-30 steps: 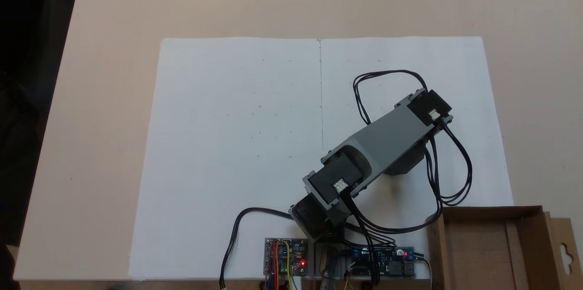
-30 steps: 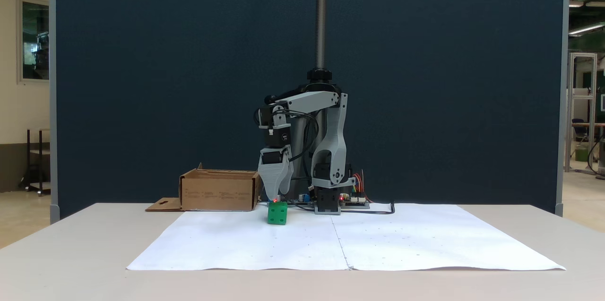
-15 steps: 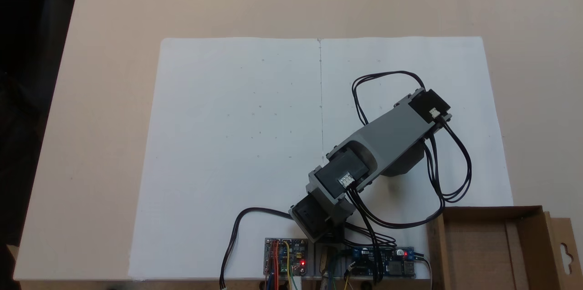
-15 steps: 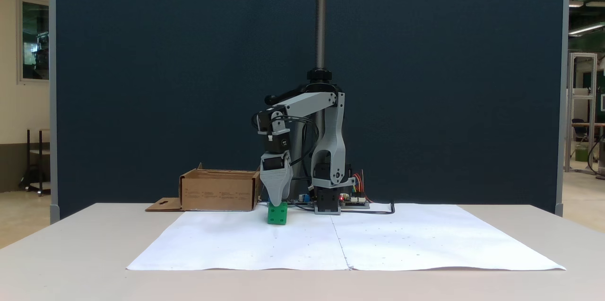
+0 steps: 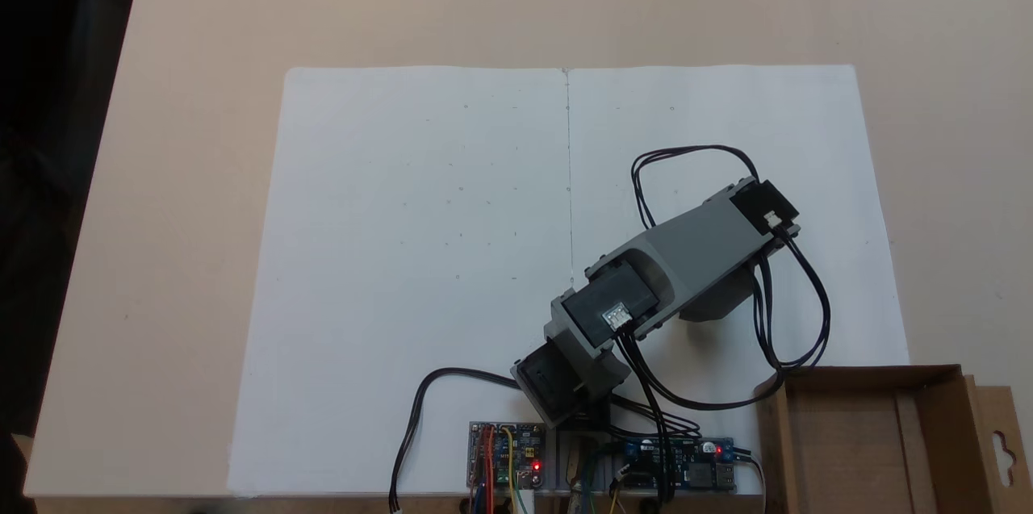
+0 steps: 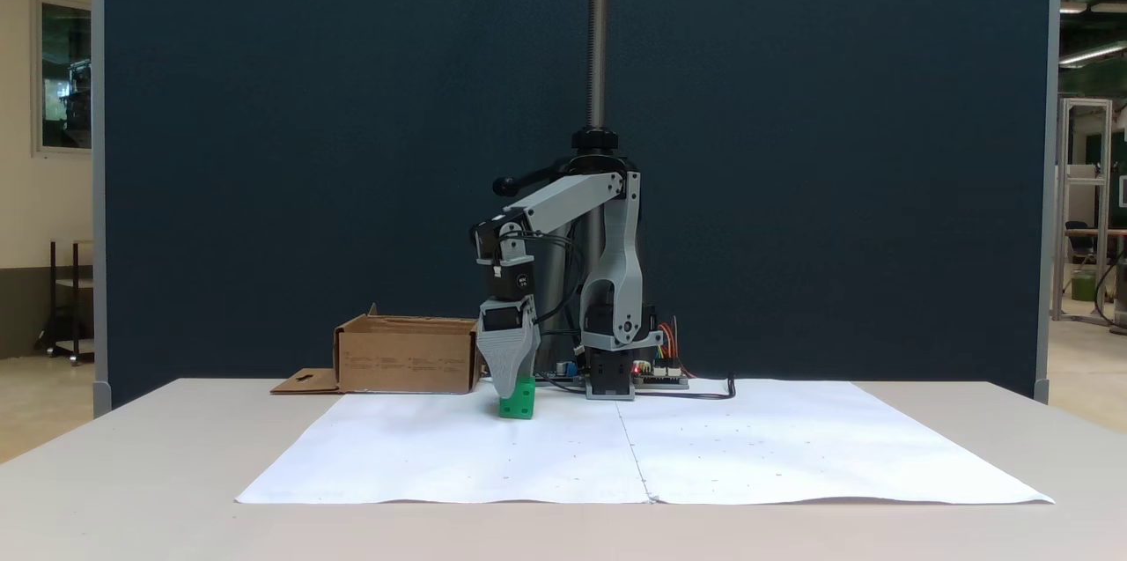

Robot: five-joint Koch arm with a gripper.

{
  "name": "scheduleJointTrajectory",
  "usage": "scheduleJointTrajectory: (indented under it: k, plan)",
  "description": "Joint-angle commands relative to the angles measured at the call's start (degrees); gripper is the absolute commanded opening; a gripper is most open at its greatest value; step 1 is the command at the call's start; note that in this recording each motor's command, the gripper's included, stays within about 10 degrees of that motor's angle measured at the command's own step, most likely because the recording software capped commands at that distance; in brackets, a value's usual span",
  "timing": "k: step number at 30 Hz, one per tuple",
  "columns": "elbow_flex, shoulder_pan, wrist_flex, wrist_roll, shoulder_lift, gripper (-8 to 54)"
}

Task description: Grasp a green dice and put it in the bin.

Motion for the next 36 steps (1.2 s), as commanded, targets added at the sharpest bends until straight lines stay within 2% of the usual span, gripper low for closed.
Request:
scheduleJointTrajectory:
  k: [1, 18, 36]
  plan:
    - [0.53, 0.35, -1.32, -5.27, 0.7, 47.2]
    - [2.72, -3.16, -3.78, -4.92, 6.5, 47.2]
    - [10.11, -5.54, -13.27, -1.76, 11.43, 44.6]
